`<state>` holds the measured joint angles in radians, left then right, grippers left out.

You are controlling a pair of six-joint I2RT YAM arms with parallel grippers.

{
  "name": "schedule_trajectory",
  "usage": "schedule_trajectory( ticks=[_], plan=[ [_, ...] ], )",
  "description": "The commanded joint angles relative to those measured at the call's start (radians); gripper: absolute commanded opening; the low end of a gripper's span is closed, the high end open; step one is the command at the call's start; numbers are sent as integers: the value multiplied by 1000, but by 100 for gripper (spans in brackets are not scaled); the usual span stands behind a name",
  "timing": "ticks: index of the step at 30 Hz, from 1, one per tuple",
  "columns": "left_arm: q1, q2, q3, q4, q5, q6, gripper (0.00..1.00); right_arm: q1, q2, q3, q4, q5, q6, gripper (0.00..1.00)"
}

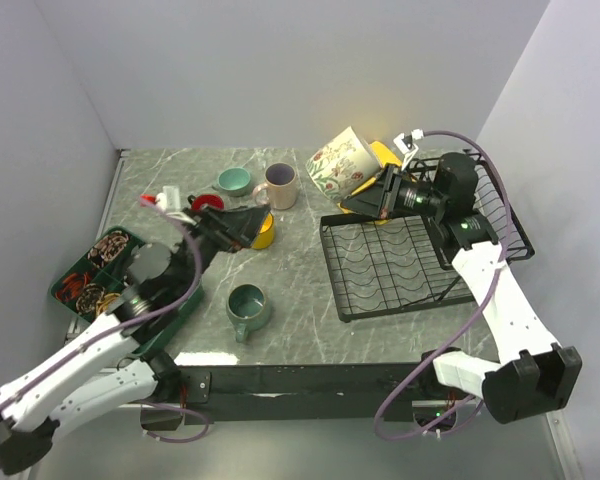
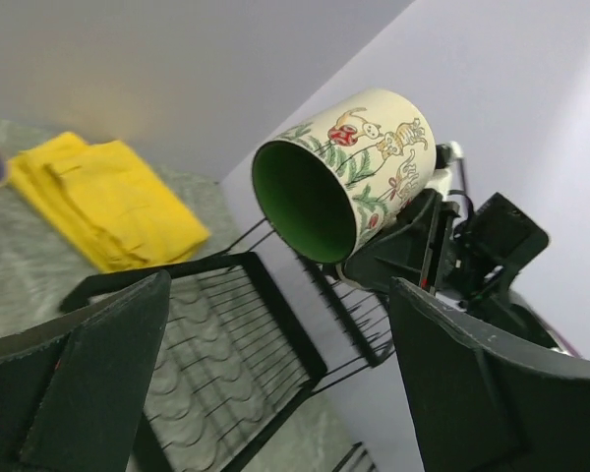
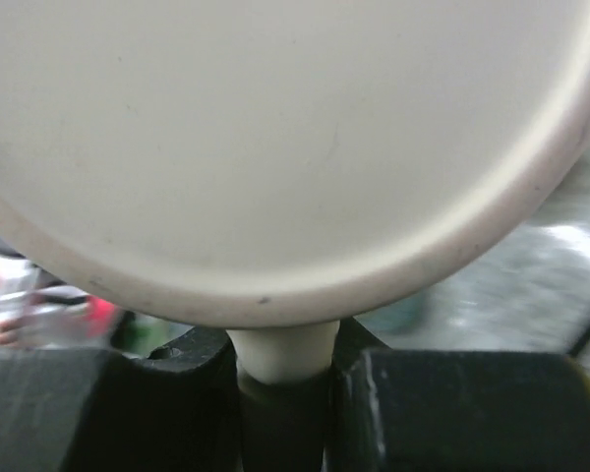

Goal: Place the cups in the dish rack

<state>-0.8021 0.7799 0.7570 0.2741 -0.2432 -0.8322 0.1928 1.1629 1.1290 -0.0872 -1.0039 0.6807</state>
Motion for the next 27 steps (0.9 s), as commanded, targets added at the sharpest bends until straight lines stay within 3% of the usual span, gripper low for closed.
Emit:
schedule_trajectory(
  ticks=[1, 8, 13, 27],
  plan=[
    [-2, -155, -7, -240, -73, 96, 97, 33, -103, 51, -118, 250, -369, 0],
    [-2, -333, -82, -404, -97, 56, 96, 100, -190, -86, -143, 508, -585, 0],
    [-2, -421, -140, -412, -126, 15, 96, 102, -198, -146, -126, 531, -615, 0],
    [-2, -406, -139, -423, -125, 1, 96, 140, -112, -265, -46, 697, -717, 0]
  ],
)
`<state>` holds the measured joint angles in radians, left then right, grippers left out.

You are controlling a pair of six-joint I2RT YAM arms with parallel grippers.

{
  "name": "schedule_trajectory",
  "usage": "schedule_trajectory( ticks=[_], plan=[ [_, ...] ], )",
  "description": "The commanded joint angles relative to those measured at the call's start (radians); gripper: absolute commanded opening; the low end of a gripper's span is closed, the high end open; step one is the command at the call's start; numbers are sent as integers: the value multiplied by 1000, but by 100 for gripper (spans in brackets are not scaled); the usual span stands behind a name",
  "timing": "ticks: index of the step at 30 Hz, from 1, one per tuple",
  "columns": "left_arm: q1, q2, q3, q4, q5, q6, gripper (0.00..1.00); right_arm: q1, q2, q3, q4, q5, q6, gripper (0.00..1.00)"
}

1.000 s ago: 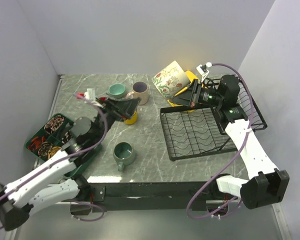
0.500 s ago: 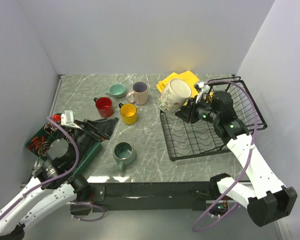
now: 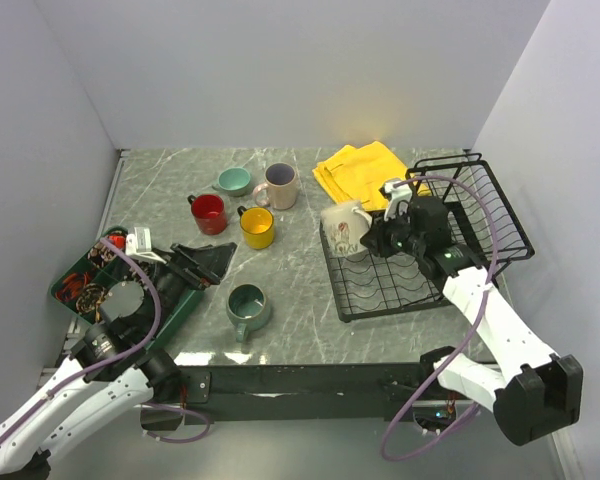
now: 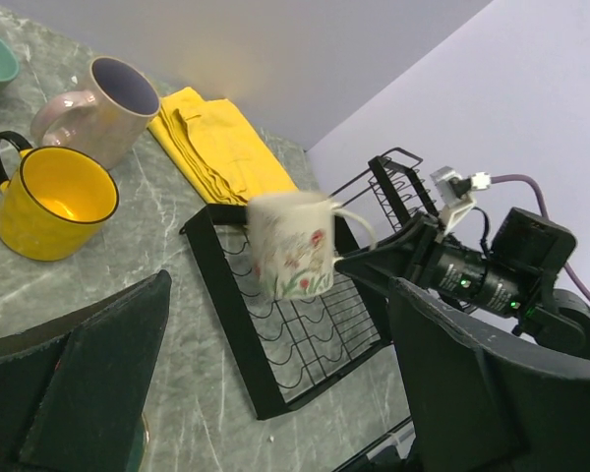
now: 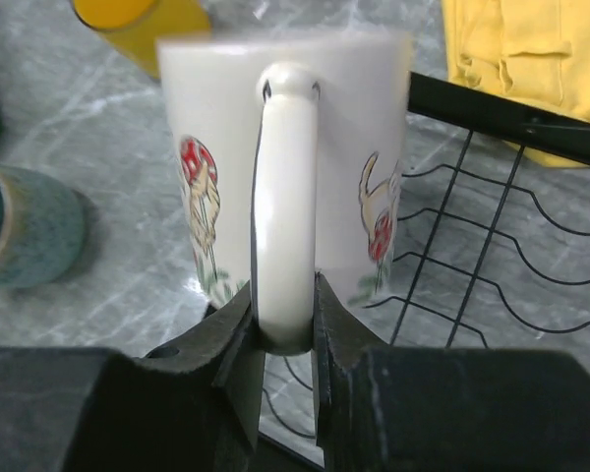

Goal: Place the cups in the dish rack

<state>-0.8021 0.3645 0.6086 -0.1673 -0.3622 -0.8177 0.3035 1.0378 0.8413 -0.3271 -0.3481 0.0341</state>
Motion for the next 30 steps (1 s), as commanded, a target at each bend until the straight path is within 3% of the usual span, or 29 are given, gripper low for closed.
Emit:
schedule_trajectory(
  ticks=[1, 15, 26, 30],
  plan=[
    [-2, 13, 8, 20, -6, -14, 96, 34, 21, 22, 195, 64, -77, 0],
    [-2, -1, -38, 44, 26, -46, 96, 65, 106, -13, 289, 198, -164, 0],
    [-2, 174, -32, 135, 170, -49, 96, 86, 82, -91, 569, 238, -198, 0],
    [-2, 191, -30, 140, 184, -47, 96, 88, 88, -139, 591, 242, -223, 0]
  ],
)
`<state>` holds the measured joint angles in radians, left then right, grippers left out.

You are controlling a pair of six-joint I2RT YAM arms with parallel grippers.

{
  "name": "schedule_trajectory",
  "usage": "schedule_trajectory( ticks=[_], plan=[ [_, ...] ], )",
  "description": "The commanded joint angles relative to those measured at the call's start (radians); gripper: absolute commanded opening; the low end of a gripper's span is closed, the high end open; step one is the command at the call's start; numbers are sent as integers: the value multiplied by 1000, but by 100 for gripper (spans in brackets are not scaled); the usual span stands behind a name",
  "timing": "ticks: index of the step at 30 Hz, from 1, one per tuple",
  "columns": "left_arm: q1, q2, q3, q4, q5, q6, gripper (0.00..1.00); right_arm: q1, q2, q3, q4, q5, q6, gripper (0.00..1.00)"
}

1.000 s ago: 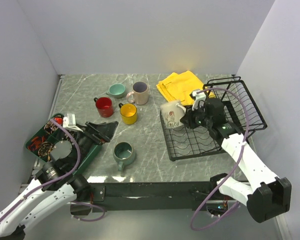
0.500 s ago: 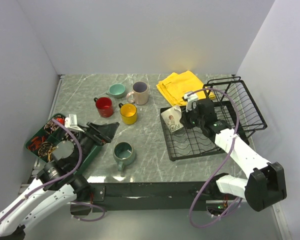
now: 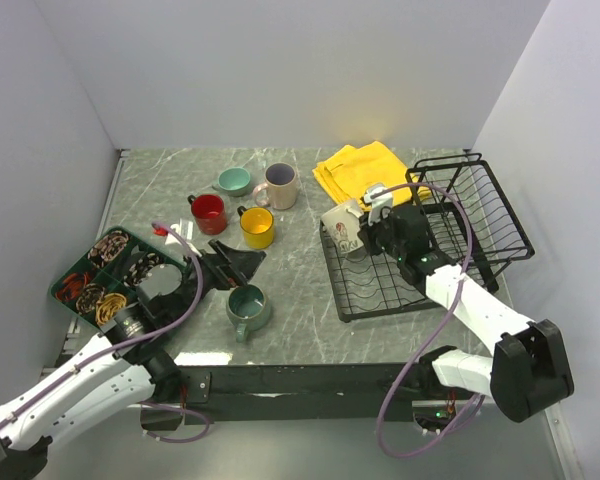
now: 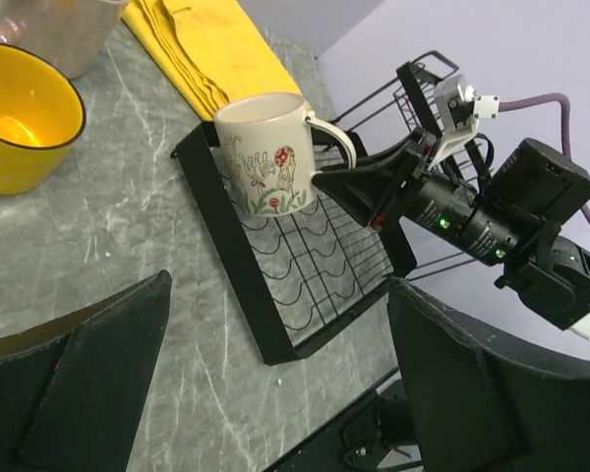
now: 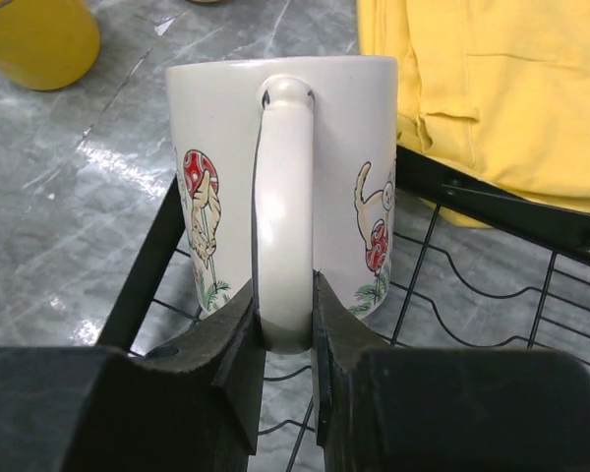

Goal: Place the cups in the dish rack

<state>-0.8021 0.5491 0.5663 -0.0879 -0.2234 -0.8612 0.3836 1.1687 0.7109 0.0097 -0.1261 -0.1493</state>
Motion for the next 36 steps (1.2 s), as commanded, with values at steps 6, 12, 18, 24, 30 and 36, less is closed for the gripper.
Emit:
schedule_trajectory(
  ticks=[6, 12, 18, 24, 30, 36],
  plan=[
    [-2, -8, -8, 62, 38, -1, 96, 8, -102, -99, 197, -1, -102, 0],
    [-2, -8, -11, 60, 41, -6, 96, 6, -133, -146, 144, -4, -127, 14],
    [-2, -21, -9, 42, 35, -2, 96, 8, -144, -174, 98, -6, -137, 31],
    [-2, -29, -14, 42, 30, -2, 96, 6, -153, -169, 15, -14, -159, 37],
    [-2, -32, -19, 45, 33, -2, 96, 8, -170, -165, -4, -7, -162, 36],
    [-2, -14, -11, 45, 53, 14, 96, 8, -195, -75, -137, -69, -180, 48]
  ],
)
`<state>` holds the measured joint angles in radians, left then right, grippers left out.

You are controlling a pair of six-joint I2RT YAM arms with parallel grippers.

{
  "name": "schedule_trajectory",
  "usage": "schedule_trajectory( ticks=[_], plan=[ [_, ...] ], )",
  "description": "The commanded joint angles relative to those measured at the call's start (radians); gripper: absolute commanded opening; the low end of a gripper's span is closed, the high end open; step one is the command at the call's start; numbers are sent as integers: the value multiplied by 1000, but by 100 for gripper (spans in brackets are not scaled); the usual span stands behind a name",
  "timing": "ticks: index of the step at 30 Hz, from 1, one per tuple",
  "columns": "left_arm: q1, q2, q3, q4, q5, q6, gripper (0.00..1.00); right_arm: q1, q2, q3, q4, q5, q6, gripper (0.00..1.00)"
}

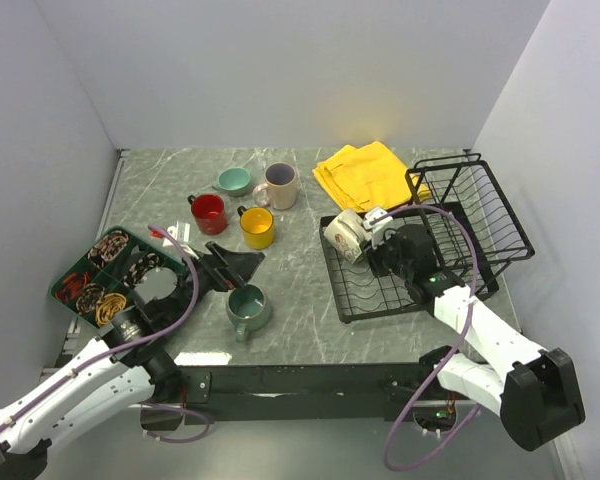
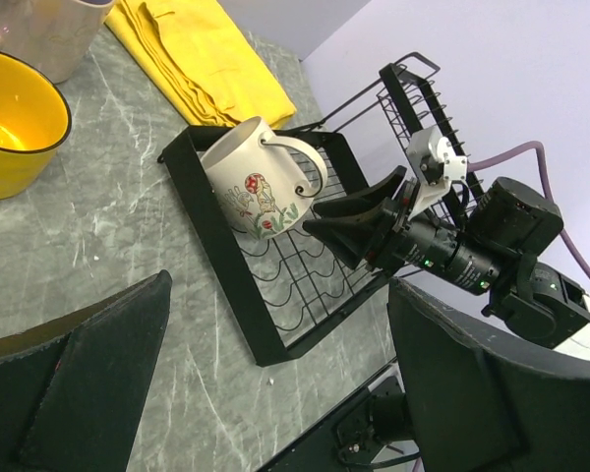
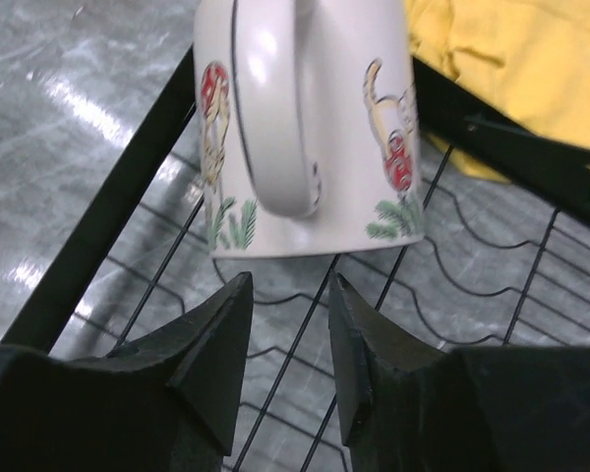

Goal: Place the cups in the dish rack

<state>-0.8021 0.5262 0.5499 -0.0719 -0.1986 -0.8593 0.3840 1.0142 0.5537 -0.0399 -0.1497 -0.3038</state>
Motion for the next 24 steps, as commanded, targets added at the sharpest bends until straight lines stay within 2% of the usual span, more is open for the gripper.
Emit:
schedule_trajectory(
  ticks=[1, 5, 12, 19, 24],
  plan=[
    [-2, 23, 15, 26, 31, 17, 96, 6, -45, 101, -130, -53, -29, 50],
    [-2, 55, 27, 29, 57, 26, 96, 6, -40, 216, -248, -73, -23, 53],
    [-2, 57, 7, 53, 68, 23, 96, 12, 89, 515, -445, -125, 25, 69],
    [-2, 25, 7, 18, 61, 13, 96, 82, 360, 771, -593, -42, 92, 70],
    [-2, -9, -10, 0, 44, 11, 96, 137, 440, 853, -650, 96, 88, 70]
  ],
)
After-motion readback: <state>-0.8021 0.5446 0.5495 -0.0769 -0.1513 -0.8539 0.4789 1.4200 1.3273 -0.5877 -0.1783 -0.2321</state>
